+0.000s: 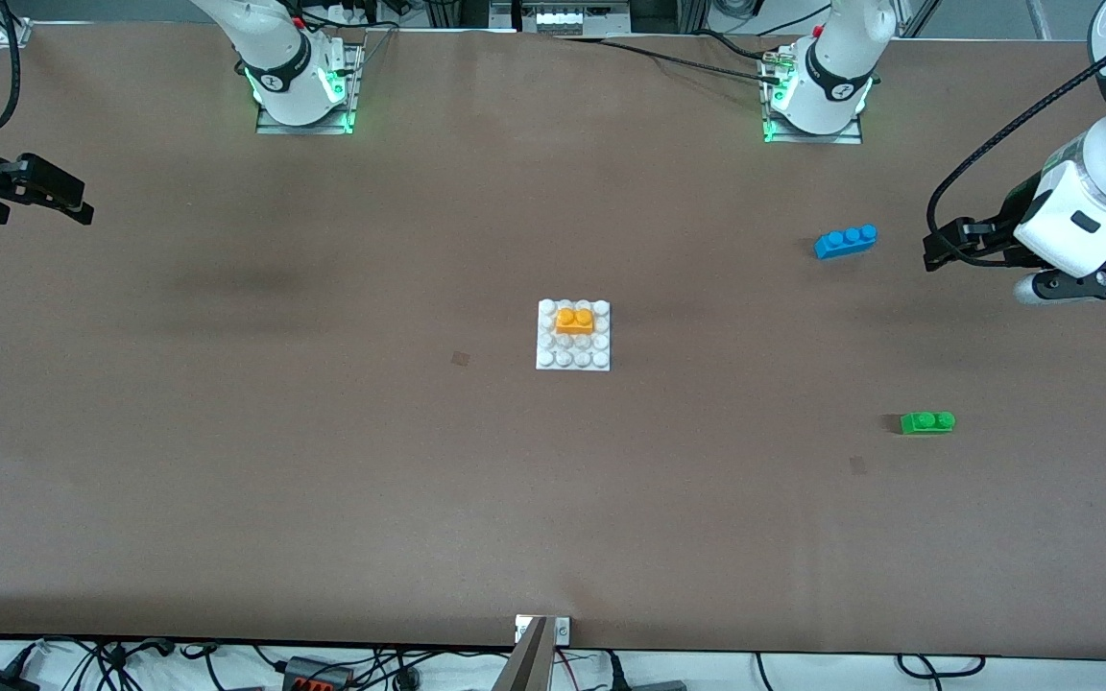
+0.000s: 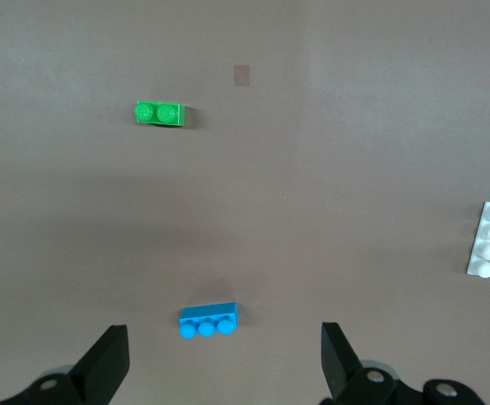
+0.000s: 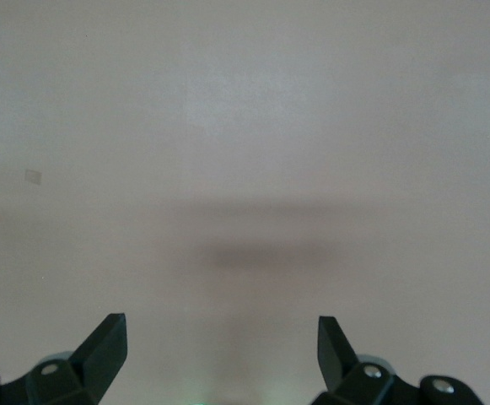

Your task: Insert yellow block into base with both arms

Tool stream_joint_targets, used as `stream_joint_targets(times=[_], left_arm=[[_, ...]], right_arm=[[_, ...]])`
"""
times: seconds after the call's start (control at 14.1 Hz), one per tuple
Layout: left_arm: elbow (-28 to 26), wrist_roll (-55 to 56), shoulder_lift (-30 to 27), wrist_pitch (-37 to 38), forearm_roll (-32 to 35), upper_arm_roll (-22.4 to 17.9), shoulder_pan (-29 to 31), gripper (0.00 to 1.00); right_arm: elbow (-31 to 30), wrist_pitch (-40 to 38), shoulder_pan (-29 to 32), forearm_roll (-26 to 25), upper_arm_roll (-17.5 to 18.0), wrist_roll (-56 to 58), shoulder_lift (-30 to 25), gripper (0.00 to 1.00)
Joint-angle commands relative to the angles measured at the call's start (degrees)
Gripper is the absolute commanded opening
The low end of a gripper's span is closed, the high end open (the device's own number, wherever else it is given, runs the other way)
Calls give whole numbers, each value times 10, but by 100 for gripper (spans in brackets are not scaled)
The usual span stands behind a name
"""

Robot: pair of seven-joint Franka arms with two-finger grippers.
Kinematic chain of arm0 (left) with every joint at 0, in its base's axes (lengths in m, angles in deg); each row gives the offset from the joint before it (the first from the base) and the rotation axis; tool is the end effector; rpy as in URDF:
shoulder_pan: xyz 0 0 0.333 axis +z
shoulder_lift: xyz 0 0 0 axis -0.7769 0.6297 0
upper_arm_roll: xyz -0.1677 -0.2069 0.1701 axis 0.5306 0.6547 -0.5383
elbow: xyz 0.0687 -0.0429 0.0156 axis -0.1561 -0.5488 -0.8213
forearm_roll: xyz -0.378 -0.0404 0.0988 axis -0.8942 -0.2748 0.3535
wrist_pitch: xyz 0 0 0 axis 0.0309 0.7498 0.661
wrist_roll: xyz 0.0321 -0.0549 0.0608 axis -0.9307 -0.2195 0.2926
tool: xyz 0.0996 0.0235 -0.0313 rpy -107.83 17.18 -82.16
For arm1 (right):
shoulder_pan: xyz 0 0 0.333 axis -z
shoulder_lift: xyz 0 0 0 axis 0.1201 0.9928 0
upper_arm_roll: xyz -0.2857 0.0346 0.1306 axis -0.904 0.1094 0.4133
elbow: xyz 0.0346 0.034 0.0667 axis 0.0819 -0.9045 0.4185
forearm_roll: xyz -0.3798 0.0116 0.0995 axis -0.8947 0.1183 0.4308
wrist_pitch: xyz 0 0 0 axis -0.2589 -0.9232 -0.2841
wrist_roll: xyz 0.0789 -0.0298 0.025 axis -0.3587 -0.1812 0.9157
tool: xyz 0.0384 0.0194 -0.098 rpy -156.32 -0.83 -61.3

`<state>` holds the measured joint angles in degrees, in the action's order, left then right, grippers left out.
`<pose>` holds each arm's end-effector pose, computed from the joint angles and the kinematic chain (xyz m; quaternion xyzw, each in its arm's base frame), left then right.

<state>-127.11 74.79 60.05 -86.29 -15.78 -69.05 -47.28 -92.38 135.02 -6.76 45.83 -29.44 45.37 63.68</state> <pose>0.5632 -0.0396 0.5622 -0.9972 -0.0537 0.0506 0.0092 0.5405 -0.0215 0.6114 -0.9997 -0.0019 0.0241 0.0003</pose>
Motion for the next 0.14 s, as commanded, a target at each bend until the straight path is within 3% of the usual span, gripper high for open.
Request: stream_joint_targets(times=[0.0, 0.07], left_arm=[[-5, -15, -10, 2, -15, -1, -1, 100], [-5, -15, -10, 2, -24, -2, 0, 100]], right_arm=[[-4, -4, 1, 3, 1, -5, -7, 100], [-4, -4, 2, 3, 1, -5, -7, 100]])
